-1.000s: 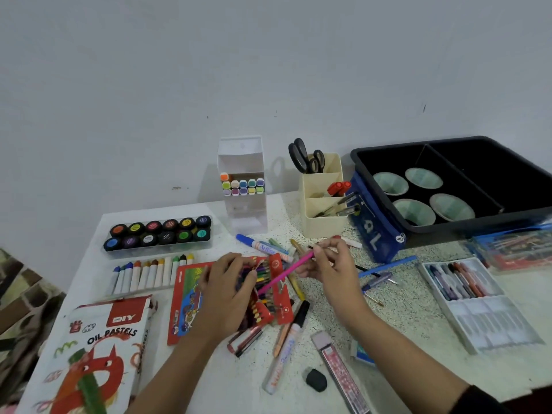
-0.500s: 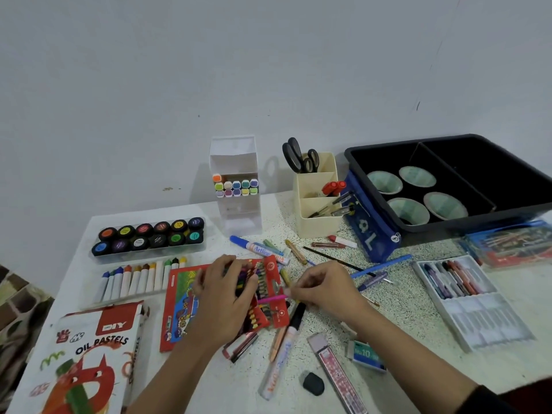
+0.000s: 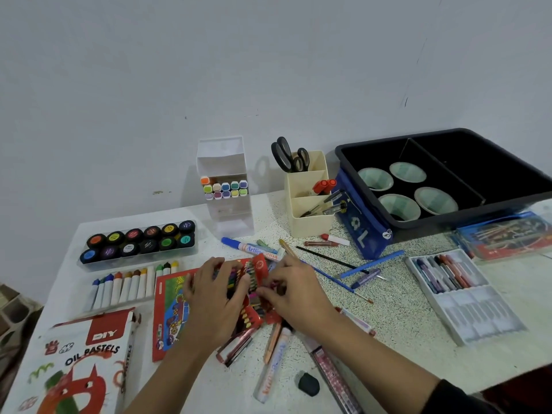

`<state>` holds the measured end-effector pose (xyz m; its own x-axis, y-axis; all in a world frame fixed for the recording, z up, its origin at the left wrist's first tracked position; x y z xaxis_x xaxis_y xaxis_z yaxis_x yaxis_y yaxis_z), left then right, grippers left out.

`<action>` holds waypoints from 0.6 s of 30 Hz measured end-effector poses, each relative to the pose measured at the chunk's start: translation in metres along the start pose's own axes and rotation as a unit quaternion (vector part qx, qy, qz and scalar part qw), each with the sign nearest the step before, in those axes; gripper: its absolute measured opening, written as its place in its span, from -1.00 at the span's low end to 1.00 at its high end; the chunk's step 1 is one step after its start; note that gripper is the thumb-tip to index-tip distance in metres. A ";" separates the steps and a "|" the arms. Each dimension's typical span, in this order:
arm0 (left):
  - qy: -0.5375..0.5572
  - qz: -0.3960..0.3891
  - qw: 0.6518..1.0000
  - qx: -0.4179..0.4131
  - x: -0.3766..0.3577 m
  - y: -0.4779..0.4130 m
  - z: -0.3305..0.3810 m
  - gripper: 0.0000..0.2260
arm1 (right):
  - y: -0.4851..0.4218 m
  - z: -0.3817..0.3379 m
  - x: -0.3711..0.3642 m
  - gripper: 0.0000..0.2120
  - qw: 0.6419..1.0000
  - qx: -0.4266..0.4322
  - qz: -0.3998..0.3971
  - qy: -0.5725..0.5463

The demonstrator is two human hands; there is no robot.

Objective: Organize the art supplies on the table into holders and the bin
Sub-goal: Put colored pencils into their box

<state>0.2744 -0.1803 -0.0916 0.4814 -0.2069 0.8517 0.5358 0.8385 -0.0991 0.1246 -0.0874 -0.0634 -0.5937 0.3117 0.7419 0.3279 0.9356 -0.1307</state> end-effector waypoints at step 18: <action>-0.004 0.003 1.000 -0.016 -0.001 0.001 -0.001 -0.57 | -0.004 -0.008 -0.001 -0.90 0.996 0.036 -0.073 -0.029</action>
<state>0.2747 -0.1796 -0.0934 0.4787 -0.1979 0.8554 0.5556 0.8227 -0.1206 0.1297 -0.0926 -0.0589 -0.6727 0.1790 0.7179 0.1824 0.9805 -0.0735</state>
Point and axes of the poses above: each hand's wrist, its own y-axis away from the middle knuckle, its own x-axis out of the back of the hand, z = x × y, the point moved 2 cm from there along -y, towards the middle knuckle, and after that the axes turned 1 degree about -z, right-handed, at the moved point
